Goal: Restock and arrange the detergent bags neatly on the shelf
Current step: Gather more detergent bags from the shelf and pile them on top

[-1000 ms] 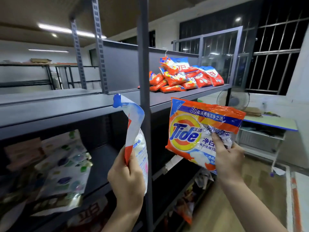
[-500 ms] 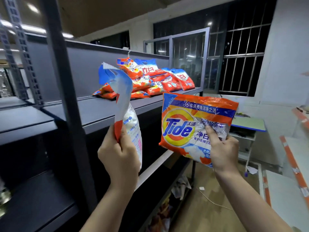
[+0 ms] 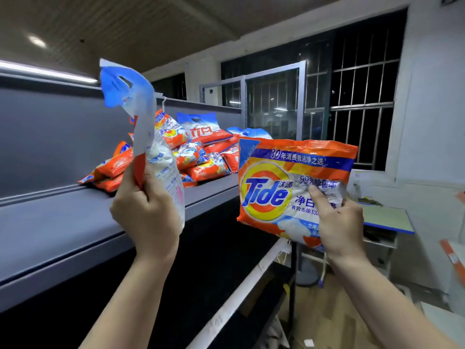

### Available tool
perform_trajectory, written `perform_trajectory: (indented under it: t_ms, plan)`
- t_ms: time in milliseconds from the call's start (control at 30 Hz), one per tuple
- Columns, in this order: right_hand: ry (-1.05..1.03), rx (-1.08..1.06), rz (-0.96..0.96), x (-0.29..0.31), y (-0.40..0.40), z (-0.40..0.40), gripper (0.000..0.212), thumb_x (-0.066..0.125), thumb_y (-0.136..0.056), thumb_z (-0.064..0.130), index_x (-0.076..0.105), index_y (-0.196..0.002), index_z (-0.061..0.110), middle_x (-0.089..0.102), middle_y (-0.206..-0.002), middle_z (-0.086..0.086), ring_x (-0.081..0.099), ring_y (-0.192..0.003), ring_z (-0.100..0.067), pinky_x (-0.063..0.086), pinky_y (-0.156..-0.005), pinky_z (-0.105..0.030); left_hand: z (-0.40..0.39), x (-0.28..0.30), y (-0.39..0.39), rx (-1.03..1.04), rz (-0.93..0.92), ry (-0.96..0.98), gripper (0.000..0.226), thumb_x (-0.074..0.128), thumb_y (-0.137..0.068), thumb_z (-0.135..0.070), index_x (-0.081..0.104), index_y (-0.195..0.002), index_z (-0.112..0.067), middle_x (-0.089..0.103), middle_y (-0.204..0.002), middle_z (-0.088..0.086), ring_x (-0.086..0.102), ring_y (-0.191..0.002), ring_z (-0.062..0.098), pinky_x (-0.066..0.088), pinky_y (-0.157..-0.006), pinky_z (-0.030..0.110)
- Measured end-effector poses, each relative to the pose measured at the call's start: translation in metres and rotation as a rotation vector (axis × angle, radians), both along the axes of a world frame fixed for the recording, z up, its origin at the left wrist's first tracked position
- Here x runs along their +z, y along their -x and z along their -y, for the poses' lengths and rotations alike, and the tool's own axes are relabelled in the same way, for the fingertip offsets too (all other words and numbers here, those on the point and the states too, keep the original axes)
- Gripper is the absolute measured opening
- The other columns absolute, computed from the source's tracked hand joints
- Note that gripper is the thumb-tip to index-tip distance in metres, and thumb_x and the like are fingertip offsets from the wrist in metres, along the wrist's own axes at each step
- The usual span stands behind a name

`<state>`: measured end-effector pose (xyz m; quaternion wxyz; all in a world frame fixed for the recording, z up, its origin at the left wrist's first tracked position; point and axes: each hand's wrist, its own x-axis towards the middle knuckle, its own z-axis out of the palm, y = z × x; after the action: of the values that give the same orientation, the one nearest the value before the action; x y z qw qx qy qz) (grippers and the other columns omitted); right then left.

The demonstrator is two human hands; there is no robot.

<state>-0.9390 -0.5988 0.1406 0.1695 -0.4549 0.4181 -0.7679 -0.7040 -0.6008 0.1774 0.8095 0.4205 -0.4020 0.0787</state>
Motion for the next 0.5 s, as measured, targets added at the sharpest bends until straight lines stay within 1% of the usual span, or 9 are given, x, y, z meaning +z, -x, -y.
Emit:
perform_trajectory:
  t_ms: [67,133,167,200,267,333,400,467,500]
  plan:
    - [0.019,-0.003,0.015,0.004,0.011,0.030,0.018,0.066,-0.089,0.028,0.070,-0.071,0.024,0.073,-0.070,0.008,0.072,-0.067,-0.013,0.054,-0.064,-0.032,0.025,0.006,0.006,0.033,0.015,0.015,0.043,0.040,-0.094,-0.032,0.066,-0.094,0.002,0.065,-0.077,0.020,0.036,-0.061,0.009,0.023,-0.060,0.022]
    - [0.024,-0.006,0.024,0.007,0.017,0.057,0.017,0.067,-0.088,0.027,0.069,-0.073,0.021,0.073,-0.070,0.009,0.071,-0.068,-0.011,0.056,-0.066,-0.035,0.045,0.010,0.010,0.065,0.025,0.028,0.039,0.042,-0.096,-0.028,0.066,-0.091,0.003,0.059,-0.070,0.009,0.036,-0.062,0.007,0.023,-0.059,0.022]
    - [0.031,0.001,0.031,0.008,0.019,0.072,0.017,0.067,-0.089,0.027,0.069,-0.074,0.019,0.073,-0.070,0.008,0.072,-0.068,-0.013,0.057,-0.067,-0.037,0.055,0.010,0.011,0.081,0.028,0.039,0.040,0.042,-0.096,-0.029,0.066,-0.091,0.002,0.057,-0.070,0.006,0.037,-0.062,0.007,0.024,-0.060,0.022]
    - [0.033,0.014,0.033,0.010,0.021,0.087,0.017,0.066,-0.089,0.028,0.069,-0.075,0.019,0.074,-0.072,0.006,0.072,-0.069,-0.015,0.058,-0.067,-0.039,0.065,0.011,0.011,0.083,0.030,0.048,0.042,0.041,-0.096,-0.032,0.066,-0.092,0.001,0.059,-0.071,0.007,0.039,-0.061,0.009,0.026,-0.060,0.023]
    - [0.051,0.060,0.045,0.014,0.020,0.117,0.015,0.067,-0.088,0.029,0.069,-0.077,0.019,0.074,-0.075,0.004,0.073,-0.072,-0.017,0.059,-0.069,-0.041,0.084,0.012,0.011,0.100,0.030,0.053,0.045,0.040,-0.096,-0.036,0.066,-0.093,0.001,0.064,-0.074,0.014,0.044,-0.063,0.018,0.029,-0.061,0.025]
    - [0.092,0.103,0.064,0.019,0.018,0.150,0.014,0.067,-0.088,0.028,0.069,-0.077,0.019,0.074,-0.074,0.006,0.073,-0.071,-0.016,0.058,-0.066,-0.037,0.102,0.012,0.010,0.146,0.032,0.048,0.042,0.040,-0.097,-0.035,0.063,-0.084,-0.001,0.058,-0.068,0.013,0.042,-0.063,0.020,0.029,-0.061,0.026]
    - [0.105,0.154,0.067,0.024,0.014,0.183,0.014,0.067,-0.088,0.026,0.067,-0.076,0.019,0.072,-0.067,0.011,0.071,-0.067,-0.011,0.055,-0.061,-0.030,0.118,0.011,0.010,0.223,0.059,0.042,0.039,0.040,-0.096,-0.036,0.056,-0.075,-0.008,0.051,-0.064,0.009,0.042,-0.063,0.027,0.030,-0.060,0.029]
    - [0.106,0.205,0.060,0.030,0.012,0.219,0.016,0.067,-0.088,0.026,0.067,-0.073,0.021,0.070,-0.063,0.016,0.070,-0.063,-0.007,0.054,-0.060,-0.029,0.133,0.007,0.013,0.277,0.072,0.039,0.043,0.037,-0.095,-0.040,0.057,-0.077,-0.006,0.050,-0.065,0.009,0.041,-0.063,0.029,0.033,-0.061,0.034]
    - [0.114,0.227,0.067,0.034,0.010,0.236,0.017,0.068,-0.087,0.027,0.068,-0.071,0.023,0.070,-0.064,0.016,0.070,-0.064,-0.008,0.056,-0.063,-0.032,0.140,0.007,0.015,0.301,0.066,0.042,0.046,0.036,-0.094,-0.042,0.058,-0.078,-0.005,0.049,-0.065,0.008,0.040,-0.063,0.027,0.034,-0.061,0.035]
